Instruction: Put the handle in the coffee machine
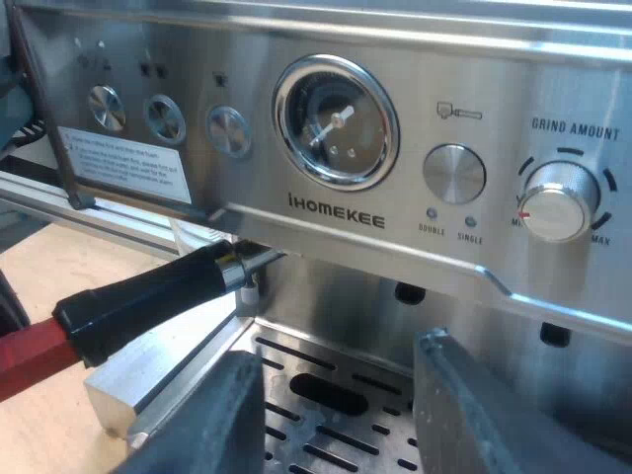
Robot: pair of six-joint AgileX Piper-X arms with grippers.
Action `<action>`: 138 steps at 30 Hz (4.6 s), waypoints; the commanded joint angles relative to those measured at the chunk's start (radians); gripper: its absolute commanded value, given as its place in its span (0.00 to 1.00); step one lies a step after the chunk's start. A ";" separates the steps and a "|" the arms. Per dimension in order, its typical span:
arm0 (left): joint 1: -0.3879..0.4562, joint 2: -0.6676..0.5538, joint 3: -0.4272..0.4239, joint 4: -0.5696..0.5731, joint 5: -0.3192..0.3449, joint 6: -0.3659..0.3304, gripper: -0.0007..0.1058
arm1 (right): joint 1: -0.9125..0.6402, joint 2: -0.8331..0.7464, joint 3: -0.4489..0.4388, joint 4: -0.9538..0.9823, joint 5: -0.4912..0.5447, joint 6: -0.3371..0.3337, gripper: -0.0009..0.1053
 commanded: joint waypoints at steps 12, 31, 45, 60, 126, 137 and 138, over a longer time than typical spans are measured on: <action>-0.036 -0.177 0.139 -0.140 0.110 -0.156 0.01 | 0.003 -0.009 -0.011 -0.003 0.005 -0.014 0.37; -0.036 -0.182 0.139 -0.136 0.144 -0.226 0.01 | 0.003 -0.009 -0.011 -0.003 -0.006 -0.045 0.37; -0.044 -0.296 0.265 -0.275 0.087 -0.308 0.01 | 0.003 -0.009 -0.011 -0.003 -0.006 -0.045 0.37; -0.051 -0.376 0.276 -0.316 0.120 -0.302 0.01 | 0.003 -0.009 -0.011 -0.003 -0.006 -0.045 0.37; -0.005 -0.142 0.213 -0.292 -0.097 -0.123 0.01 | 0.171 -0.009 -0.144 0.215 -0.152 -0.021 0.37; -0.151 -0.144 0.244 -0.290 -0.097 -0.130 0.01 | 0.171 -0.009 -0.144 0.215 -0.152 -0.021 0.37; -0.170 -0.144 0.244 -0.290 -0.097 -0.130 0.01 | 0.171 -0.009 -0.144 0.215 -0.132 -0.021 0.37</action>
